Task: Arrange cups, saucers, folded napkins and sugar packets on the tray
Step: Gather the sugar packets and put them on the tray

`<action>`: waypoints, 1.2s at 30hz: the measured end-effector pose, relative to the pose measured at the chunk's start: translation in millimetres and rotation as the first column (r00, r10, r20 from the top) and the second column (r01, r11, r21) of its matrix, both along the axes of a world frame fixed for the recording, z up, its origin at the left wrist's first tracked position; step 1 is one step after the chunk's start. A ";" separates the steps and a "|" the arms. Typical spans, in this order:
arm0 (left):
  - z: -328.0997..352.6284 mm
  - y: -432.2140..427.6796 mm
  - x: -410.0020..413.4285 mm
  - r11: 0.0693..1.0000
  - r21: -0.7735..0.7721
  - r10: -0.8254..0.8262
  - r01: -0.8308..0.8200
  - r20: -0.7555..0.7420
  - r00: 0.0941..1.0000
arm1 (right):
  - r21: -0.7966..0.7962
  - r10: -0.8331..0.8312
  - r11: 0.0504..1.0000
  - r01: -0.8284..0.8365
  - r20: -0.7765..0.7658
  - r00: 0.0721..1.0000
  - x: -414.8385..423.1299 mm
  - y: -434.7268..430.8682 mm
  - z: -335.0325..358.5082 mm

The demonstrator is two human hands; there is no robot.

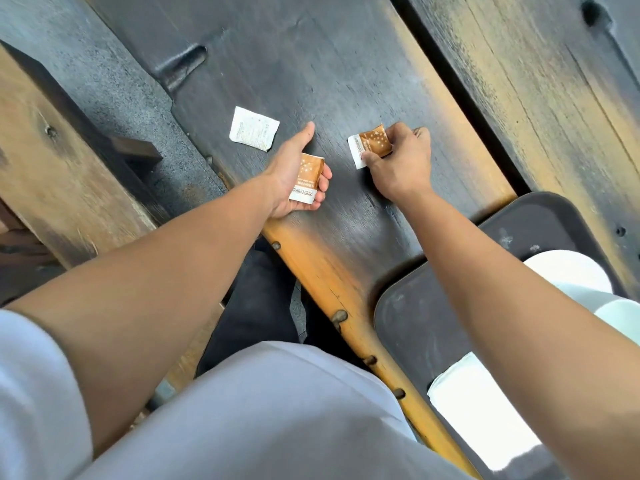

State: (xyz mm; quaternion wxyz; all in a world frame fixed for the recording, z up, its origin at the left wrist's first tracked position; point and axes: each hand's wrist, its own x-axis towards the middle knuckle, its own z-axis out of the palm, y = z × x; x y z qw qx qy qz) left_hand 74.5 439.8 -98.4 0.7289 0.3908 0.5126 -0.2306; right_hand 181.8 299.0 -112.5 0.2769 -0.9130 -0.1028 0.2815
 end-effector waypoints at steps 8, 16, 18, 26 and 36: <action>3.3 -0.1 -0.9 1.000 -0.007 -0.020 0.020 0.010 1.000 | 0.015 -0.016 1.000 0.017 -0.031 0.999 -2.1 0.3 0.6; 3.2 -2.1 0.4 0.998 0.048 -0.043 0.043 -0.006 0.999 | 0.112 -0.149 0.977 0.181 -0.247 0.957 2.5 4.7 6.0; 3.3 -1.5 0.2 0.998 0.046 -0.051 0.051 -0.004 0.999 | 0.172 -0.172 0.956 0.238 -0.332 0.928 5.1 5.7 15.9; 0.3 0.4 -0.2 0.998 0.025 -0.052 0.052 0.018 0.998 | 0.405 0.093 0.899 0.167 -0.549 0.831 2.3 15.8 51.5; -0.1 3.3 -1.5 1.000 -0.013 -0.004 0.004 0.014 1.000 | 0.163 0.434 0.899 -0.407 -0.462 0.774 -13.3 36.5 46.7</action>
